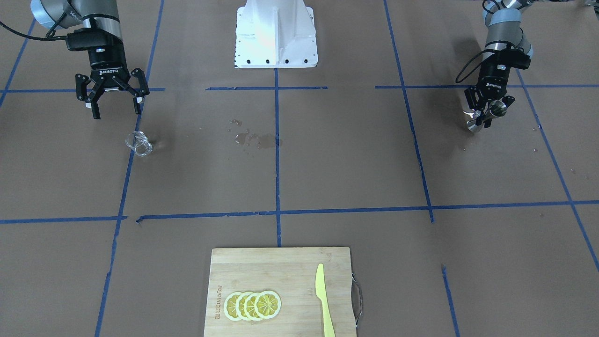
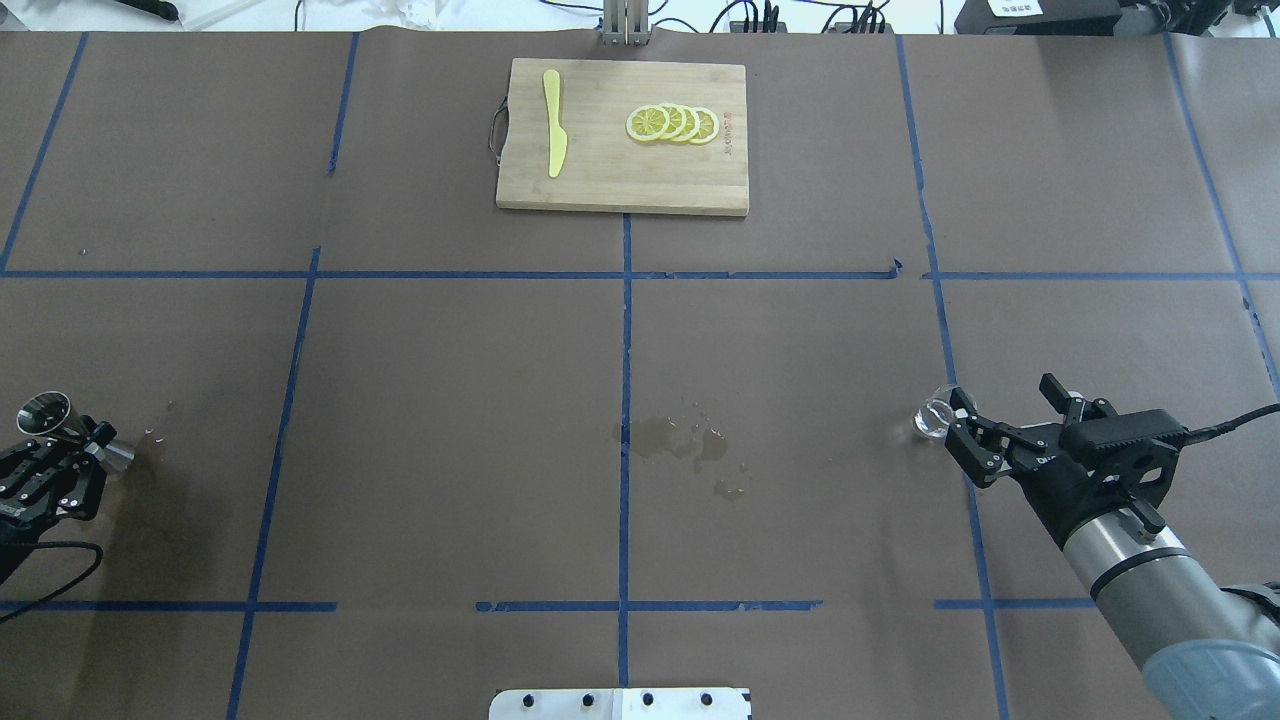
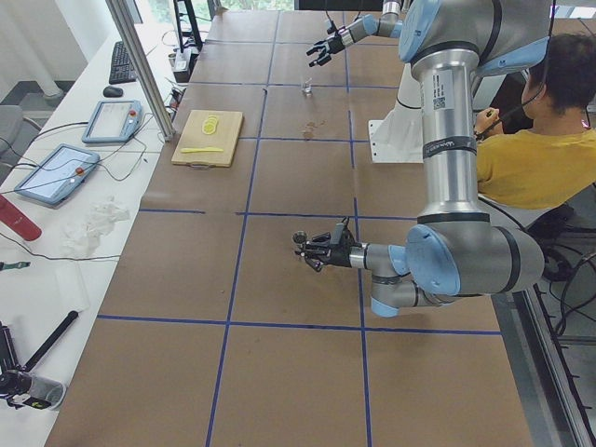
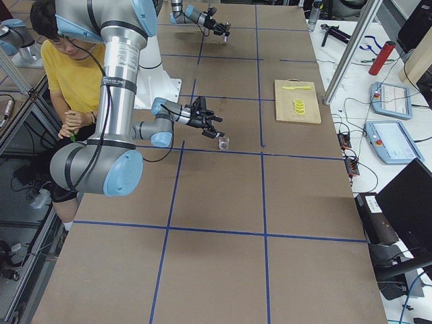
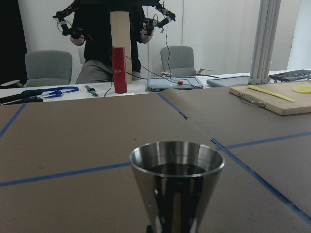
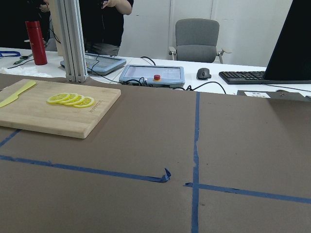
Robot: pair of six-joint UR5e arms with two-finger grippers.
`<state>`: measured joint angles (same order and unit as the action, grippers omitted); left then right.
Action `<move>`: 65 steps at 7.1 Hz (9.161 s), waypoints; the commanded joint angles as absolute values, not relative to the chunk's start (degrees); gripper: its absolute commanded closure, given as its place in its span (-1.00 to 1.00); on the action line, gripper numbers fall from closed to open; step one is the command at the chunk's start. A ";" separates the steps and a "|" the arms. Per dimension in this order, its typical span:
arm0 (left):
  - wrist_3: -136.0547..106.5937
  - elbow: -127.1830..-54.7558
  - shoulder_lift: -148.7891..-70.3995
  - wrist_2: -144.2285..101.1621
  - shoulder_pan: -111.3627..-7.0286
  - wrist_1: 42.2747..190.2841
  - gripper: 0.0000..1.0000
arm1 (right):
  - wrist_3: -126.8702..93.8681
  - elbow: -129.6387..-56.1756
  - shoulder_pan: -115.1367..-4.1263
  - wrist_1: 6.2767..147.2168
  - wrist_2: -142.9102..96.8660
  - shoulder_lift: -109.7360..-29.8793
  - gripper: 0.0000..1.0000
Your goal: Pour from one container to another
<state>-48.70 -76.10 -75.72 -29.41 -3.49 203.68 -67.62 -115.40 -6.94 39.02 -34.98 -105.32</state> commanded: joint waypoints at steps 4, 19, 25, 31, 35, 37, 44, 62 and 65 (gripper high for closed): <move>-48.43 -75.76 -77.96 -26.98 -2.55 203.20 1.00 | -67.59 -115.22 -6.94 39.02 -34.98 -105.29 -1.00; -48.52 -76.02 -77.96 -25.93 -0.97 202.14 -1.00 | -67.59 -115.84 -7.03 38.94 -35.07 -105.38 -1.00; -48.43 -76.11 -73.13 -24.27 5.69 207.33 -1.00 | -67.59 -116.10 -7.12 39.02 -35.07 -105.38 -1.00; -49.13 -73.58 -65.93 -15.82 14.94 217.93 -1.00 | -67.50 -116.02 -7.12 39.02 -35.24 -105.38 -1.00; -48.43 -71.72 -65.13 -15.37 11.45 228.25 -1.00 | -67.59 -115.84 -7.12 39.02 -35.77 -105.29 -1.00; -43.55 -72.77 -65.65 -25.09 -1.08 228.08 -1.00 | -67.67 -115.49 -7.12 38.94 -35.77 -105.29 -1.00; -22.26 -80.23 -78.73 -58.65 -37.47 209.04 -1.00 | -67.59 -115.66 -7.03 39.02 -36.12 -104.85 -1.00; 2.28 -96.68 -92.47 -133.95 -86.75 94.40 -1.00 | 4.31 -95.36 -86.22 71.01 -136.14 -98.71 -1.00; 7.12 -97.90 -87.47 -134.55 -86.66 93.78 -1.00 | 4.48 -95.54 -85.17 79.79 -136.06 -96.25 -1.00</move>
<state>5.95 -97.37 -89.26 -134.09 -86.70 94.26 4.38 -95.44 -85.50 76.73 -136.16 -97.24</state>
